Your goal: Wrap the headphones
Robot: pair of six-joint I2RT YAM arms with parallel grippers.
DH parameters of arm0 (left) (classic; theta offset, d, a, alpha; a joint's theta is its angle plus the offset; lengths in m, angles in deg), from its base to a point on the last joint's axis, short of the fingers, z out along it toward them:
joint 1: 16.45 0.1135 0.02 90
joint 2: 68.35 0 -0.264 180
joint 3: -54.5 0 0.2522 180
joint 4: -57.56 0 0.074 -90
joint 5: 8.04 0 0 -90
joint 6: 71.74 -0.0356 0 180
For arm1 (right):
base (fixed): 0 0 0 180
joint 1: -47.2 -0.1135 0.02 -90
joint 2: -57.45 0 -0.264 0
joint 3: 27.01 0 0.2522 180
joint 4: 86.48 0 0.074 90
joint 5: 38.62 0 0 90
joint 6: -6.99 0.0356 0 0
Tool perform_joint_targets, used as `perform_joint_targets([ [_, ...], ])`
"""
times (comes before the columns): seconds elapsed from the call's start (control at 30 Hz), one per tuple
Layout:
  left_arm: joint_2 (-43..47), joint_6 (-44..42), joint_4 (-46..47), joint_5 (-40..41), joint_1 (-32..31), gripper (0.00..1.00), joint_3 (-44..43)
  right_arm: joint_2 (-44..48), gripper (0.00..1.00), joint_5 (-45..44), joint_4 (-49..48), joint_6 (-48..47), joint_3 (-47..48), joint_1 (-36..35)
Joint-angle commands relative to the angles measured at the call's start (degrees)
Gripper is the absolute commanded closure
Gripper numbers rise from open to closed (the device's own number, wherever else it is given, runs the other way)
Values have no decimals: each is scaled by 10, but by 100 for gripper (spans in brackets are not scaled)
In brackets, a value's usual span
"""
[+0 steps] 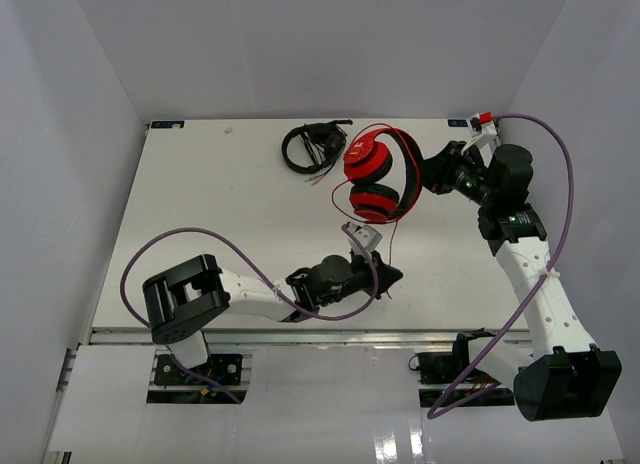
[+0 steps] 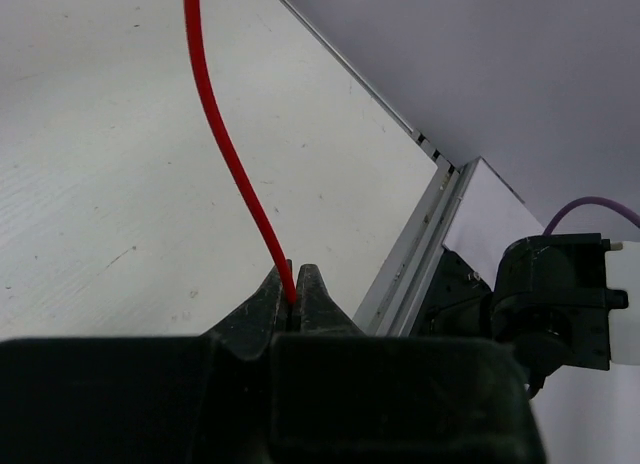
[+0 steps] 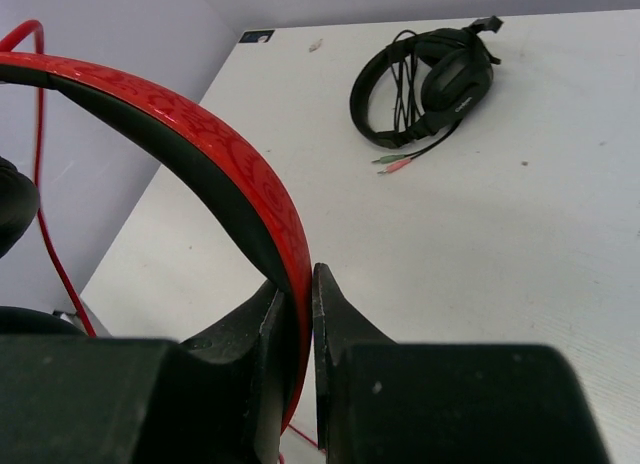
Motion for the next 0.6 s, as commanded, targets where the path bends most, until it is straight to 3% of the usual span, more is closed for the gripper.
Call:
perform_joint_targets([
  [0.0,42,-43,-214,7,-24,100,-61,18,92,-95,-29,8,12,-5],
  [0.4,176,-81,-440,103,-81,100,-72,28,92,-139,-67,-17,-25,7],
  [0.57,191,-124,-546,162,-92,100,-123,32,92,-154,-62,-31,-26,7],
])
